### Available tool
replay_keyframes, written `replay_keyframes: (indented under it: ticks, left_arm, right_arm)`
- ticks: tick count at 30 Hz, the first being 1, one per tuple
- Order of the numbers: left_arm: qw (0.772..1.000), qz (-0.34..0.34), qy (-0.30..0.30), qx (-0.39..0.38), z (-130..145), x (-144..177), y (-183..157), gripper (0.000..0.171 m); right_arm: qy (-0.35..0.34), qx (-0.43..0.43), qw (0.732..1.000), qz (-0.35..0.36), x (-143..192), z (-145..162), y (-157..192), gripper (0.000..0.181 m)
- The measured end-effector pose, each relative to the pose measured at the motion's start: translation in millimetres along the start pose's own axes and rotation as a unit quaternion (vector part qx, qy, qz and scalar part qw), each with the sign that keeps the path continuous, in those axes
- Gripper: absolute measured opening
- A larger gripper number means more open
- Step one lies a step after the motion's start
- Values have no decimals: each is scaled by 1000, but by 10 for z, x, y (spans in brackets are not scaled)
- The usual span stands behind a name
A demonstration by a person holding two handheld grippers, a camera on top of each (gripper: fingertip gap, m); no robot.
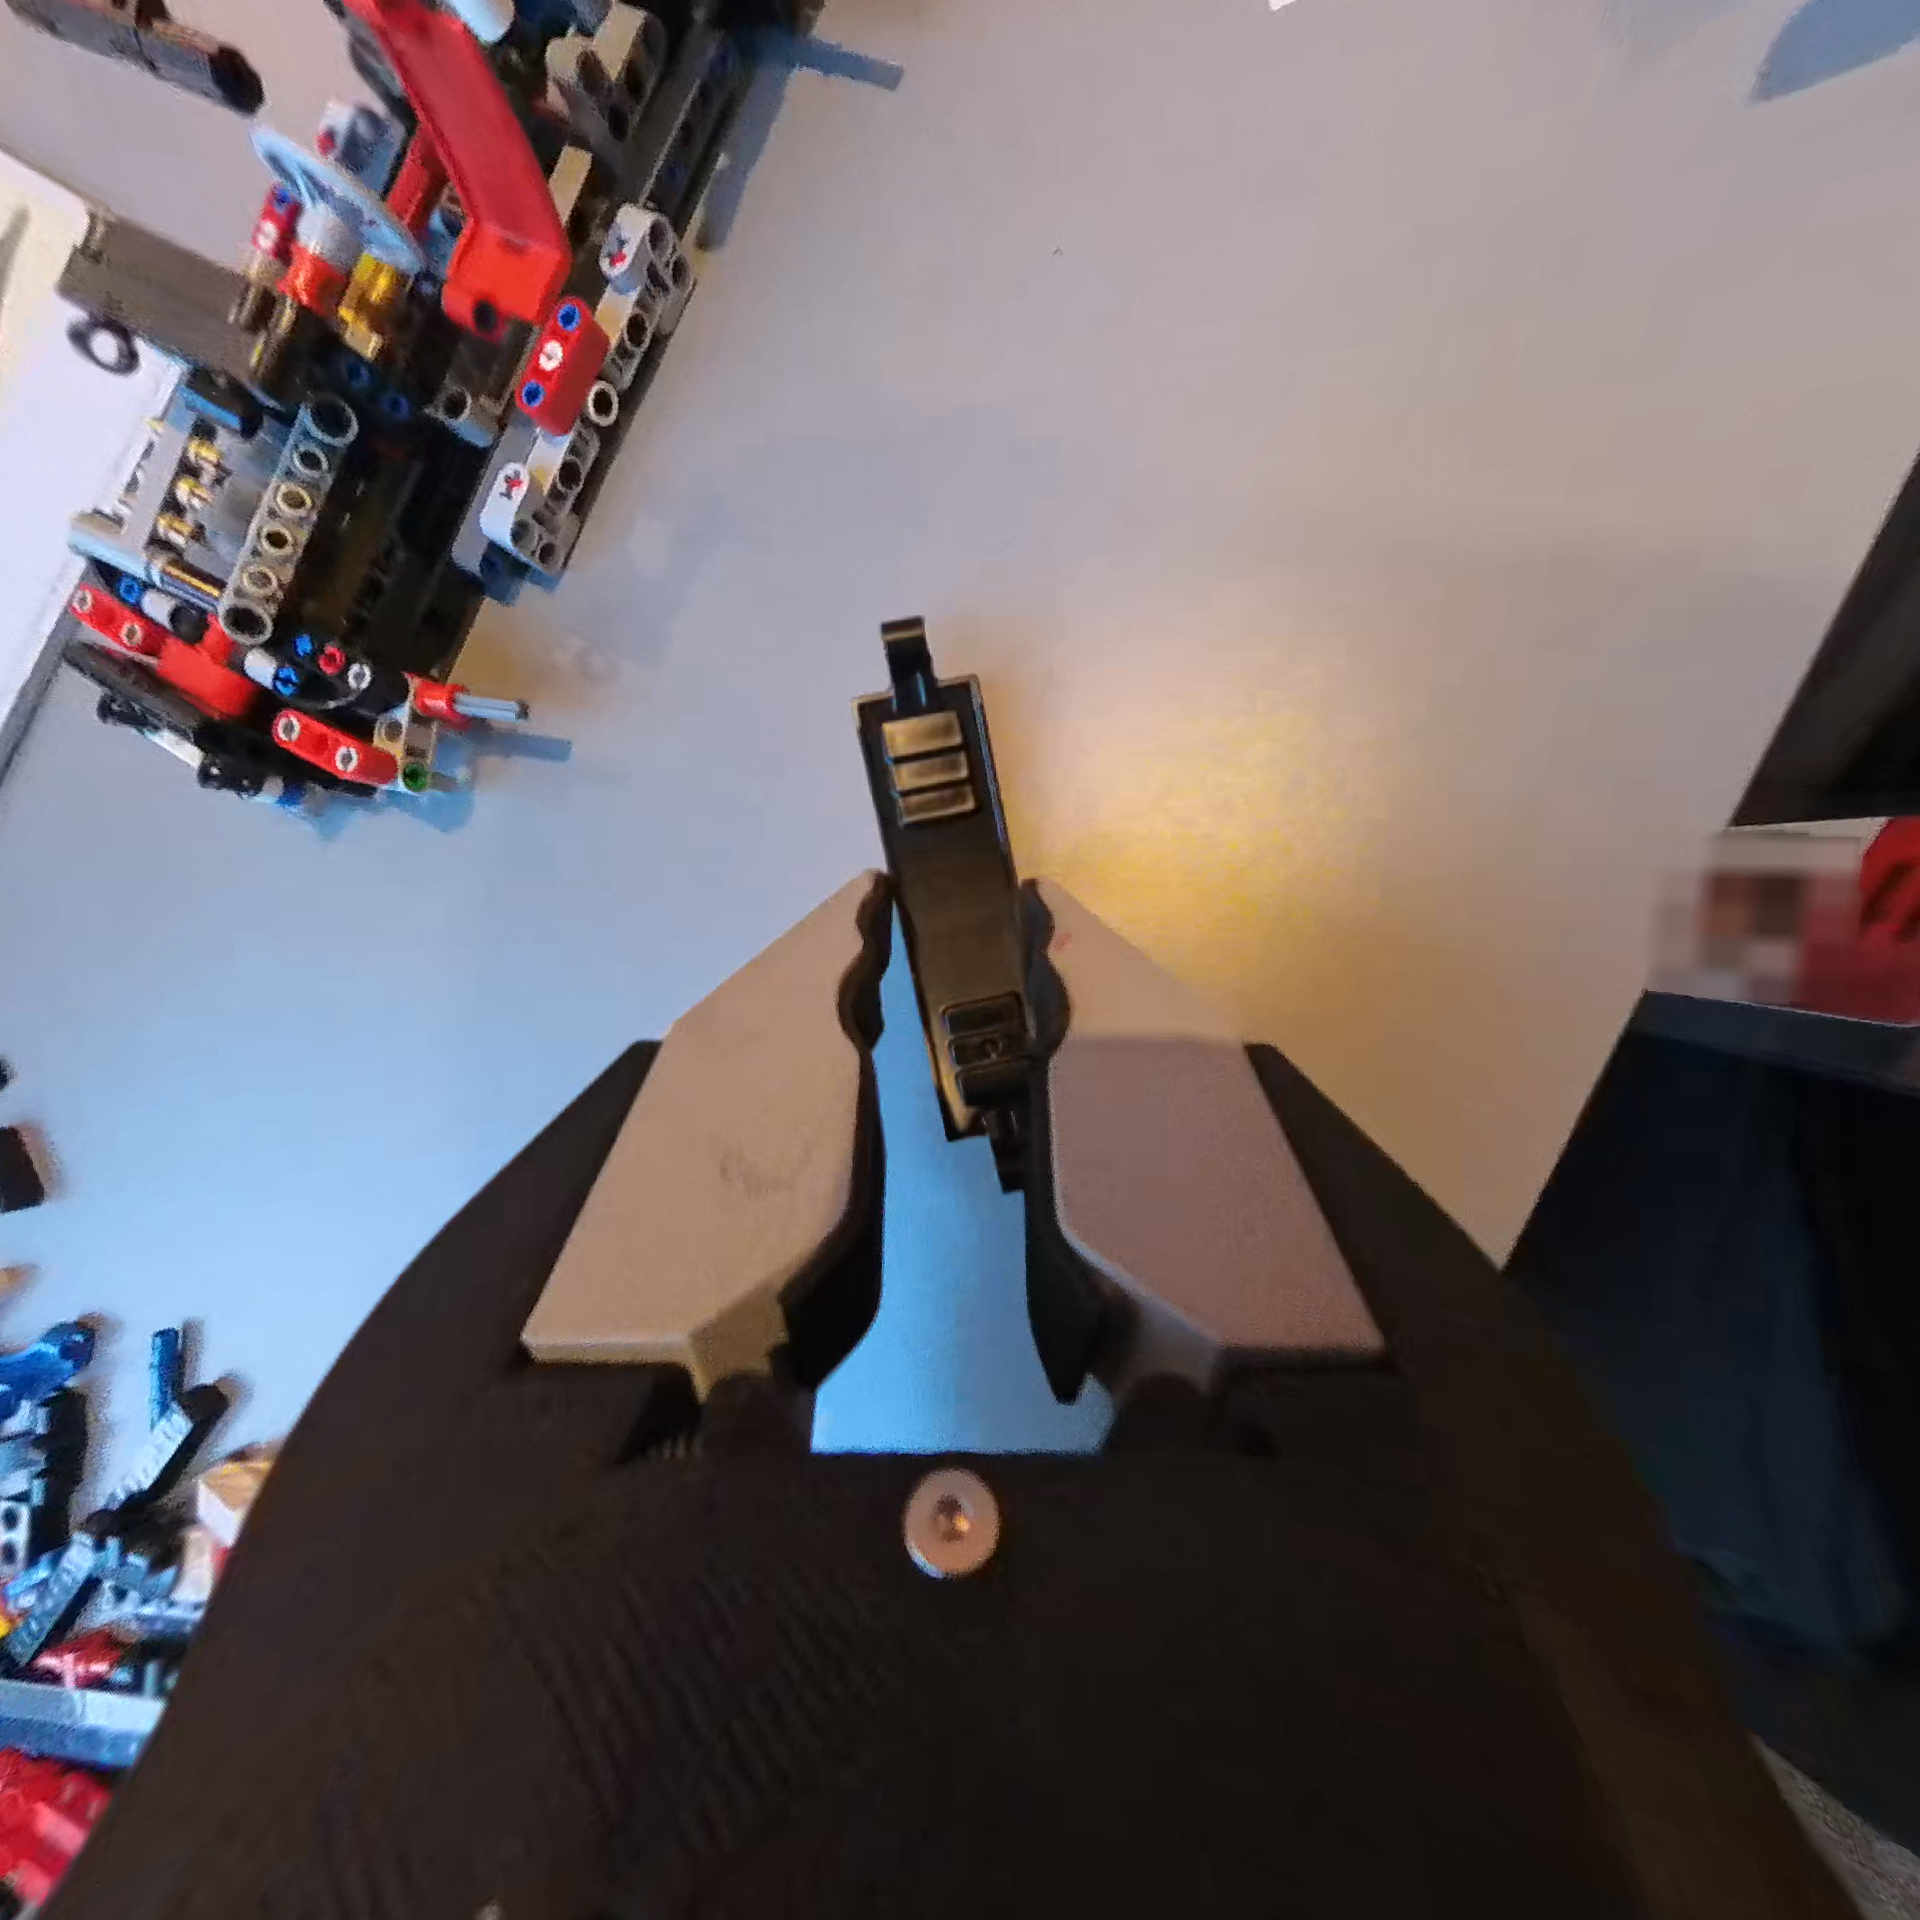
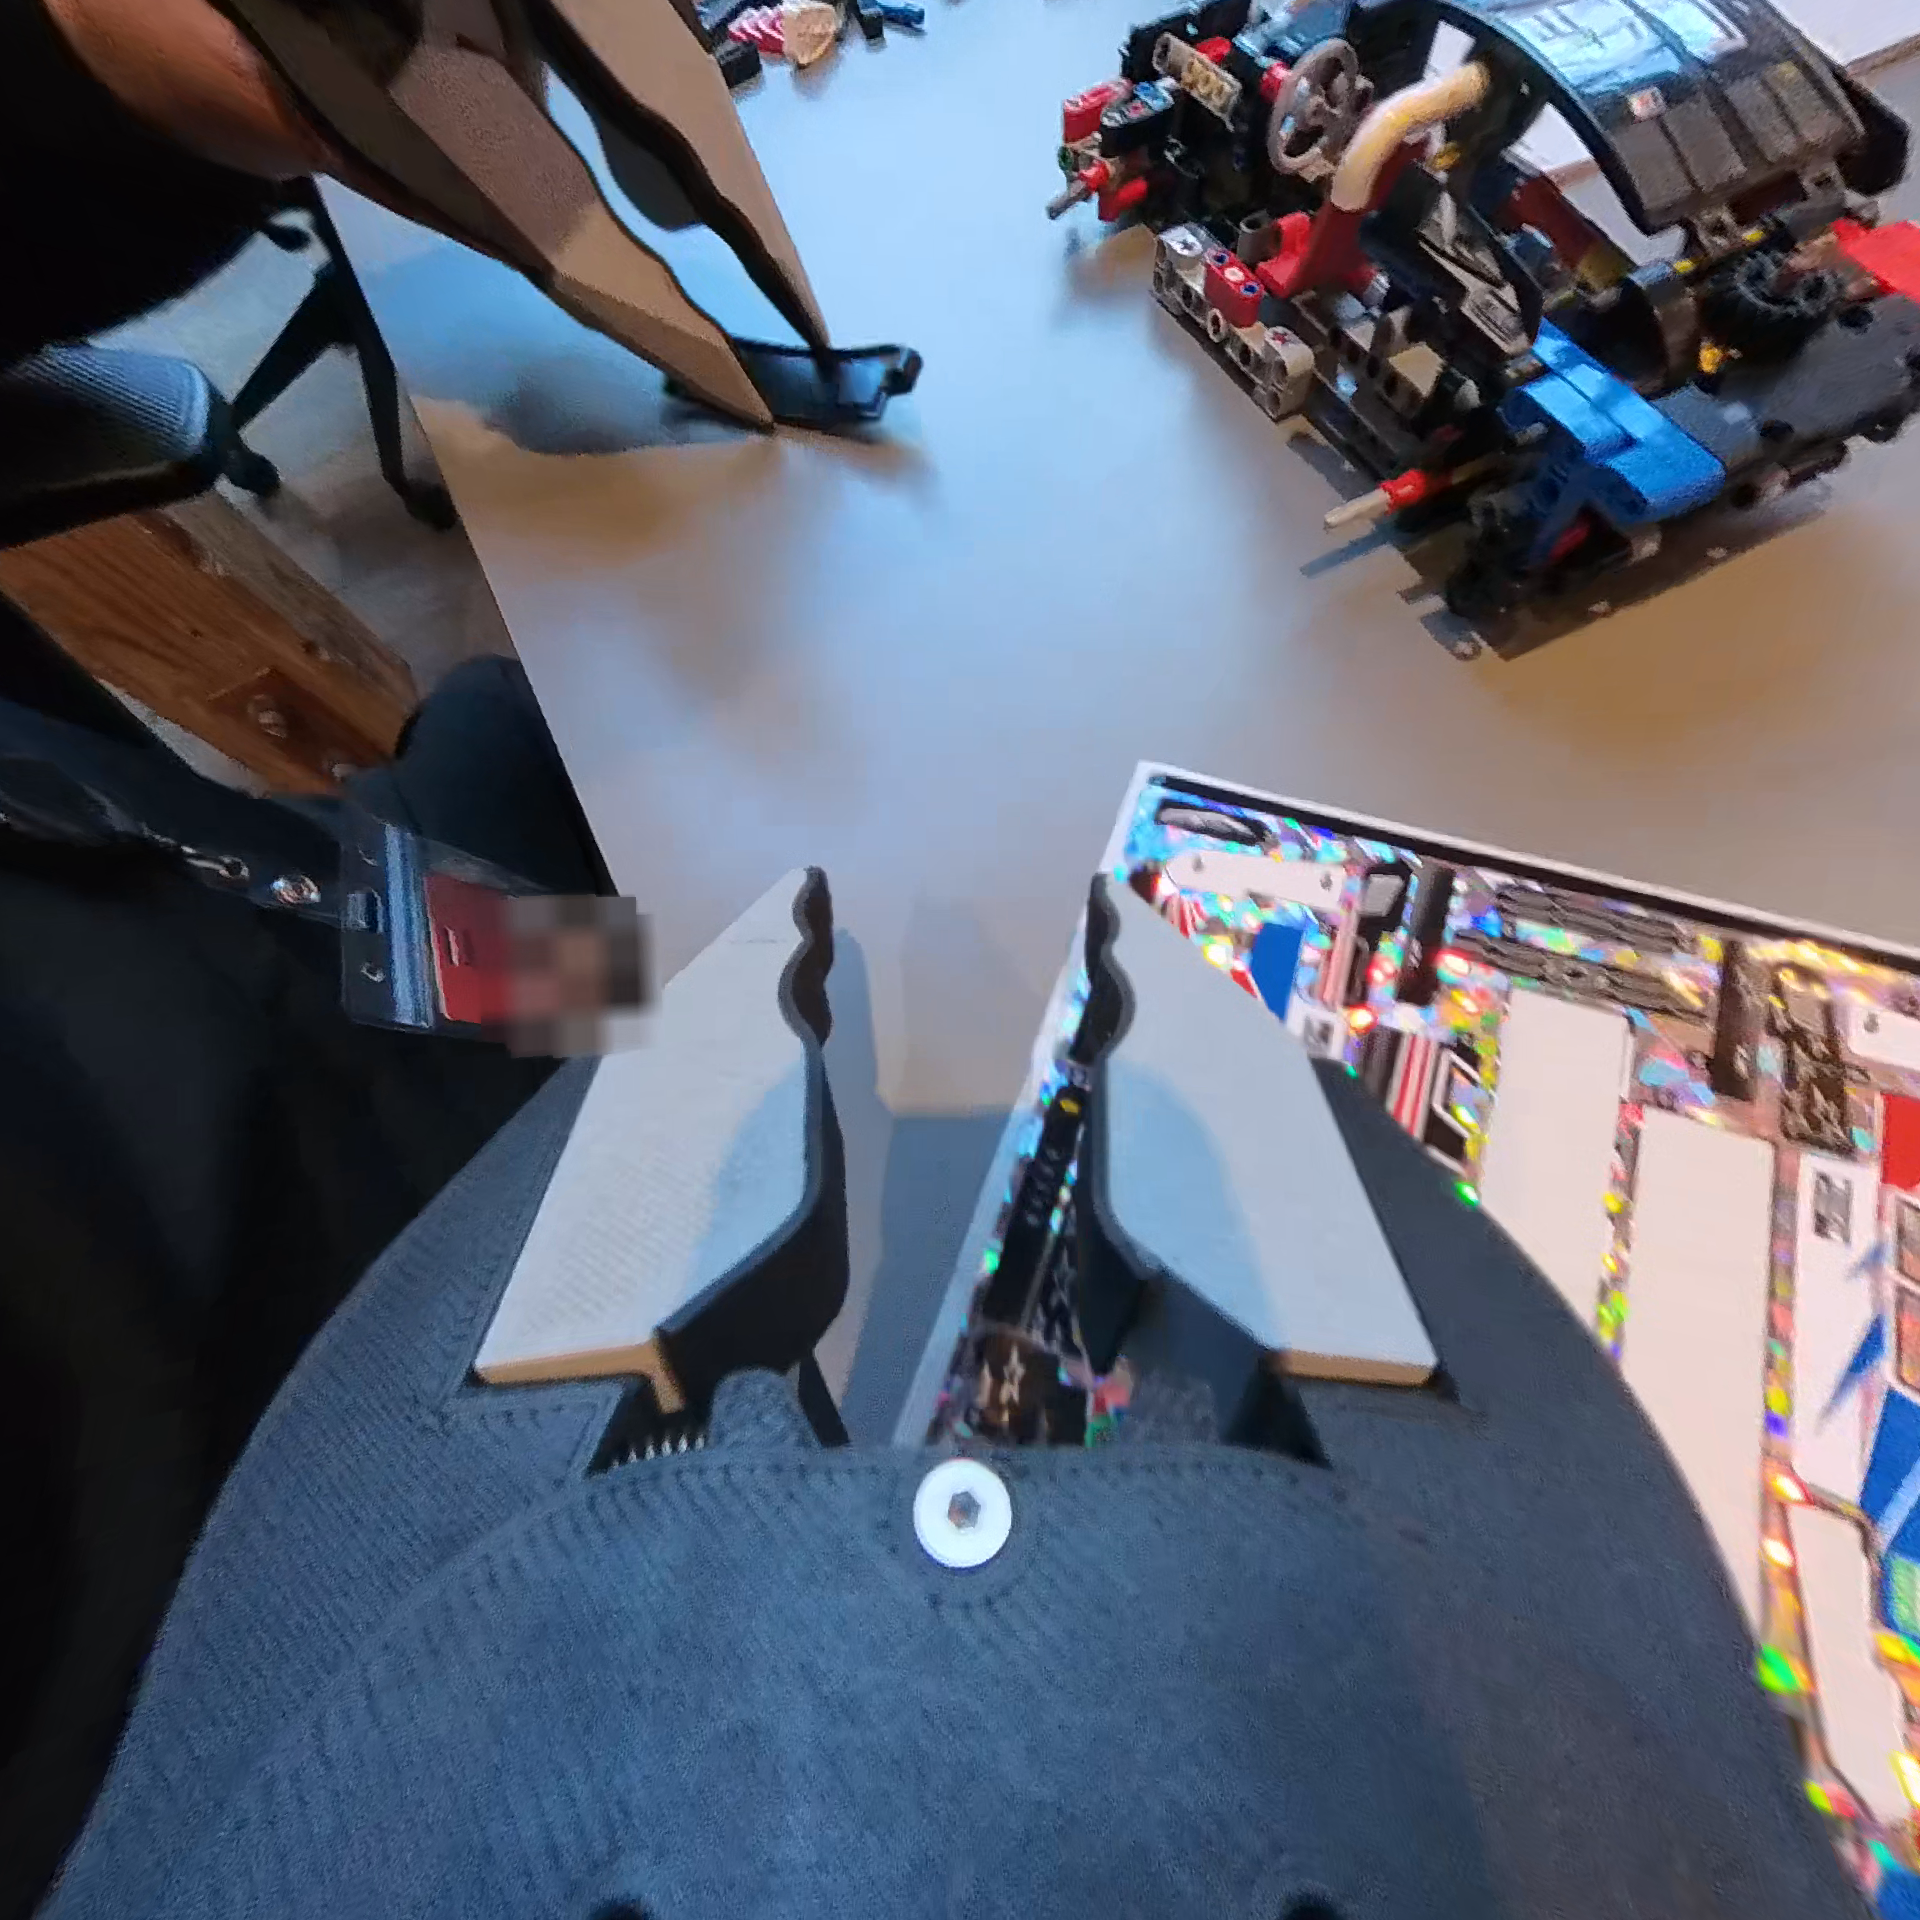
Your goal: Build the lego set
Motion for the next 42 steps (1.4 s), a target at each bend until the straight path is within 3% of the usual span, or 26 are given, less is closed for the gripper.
replay_keyframes:
  ticks: [5,14,16,18,21,24,25,27,33,39,42]
  left_arm:
    - [996,-38,-47,-68,-118,55,-68,21]
    - [960,-142,-52,-237,-110,29,-280,22]
    - [957,-148,-38,-246,-68,9,-297,22]
    - [952,-155,-48,-259,-44,14,-304,22]
    - [946,-172,-68,-266,-60,61,-293,22]
    - [934,-191,-73,-292,-41,81,-256,21]
    - [931,-193,-68,-301,-14,85,-247,0]
    - [922,-201,-83,-320,-5,102,-253,0]
    - [935,-177,-53,-303,116,-17,-218,0]
    - [958,-186,-80,-206,246,317,26,0]
    - [971,-181,-47,-151,446,439,225,0]
  right_arm:
    - [-20,-13,997,-79,-371,-305,161,43]
    - [15,-21,986,-164,-1190,-773,166,40]
    - [27,-29,983,-179,-1277,-788,168,26]
    - [31,-28,984,-176,-1319,-796,138,0]
    - [32,-40,983,-176,-1347,-810,110,2]
    - [11,-31,987,-160,-1319,-863,57,25]
    - [10,-31,986,-164,-1312,-873,52,27]
    - [11,-31,984,-174,-1327,-878,46,39]
    - [61,-10,987,-146,-1461,-753,23,35]
    - [58,-6,990,-127,-1333,-687,46,35]
    - [62,5,989,-133,-1320,-658,170,38]
Point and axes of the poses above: each gripper's, where its closed fingertips meet, x back along the fingers, z out of its underside, y = z × x across the jaws, the point moved 7 cm from there along x, back along the fingers, and after that the axes turned 5 degrees about -y, right-handed, at the moved point
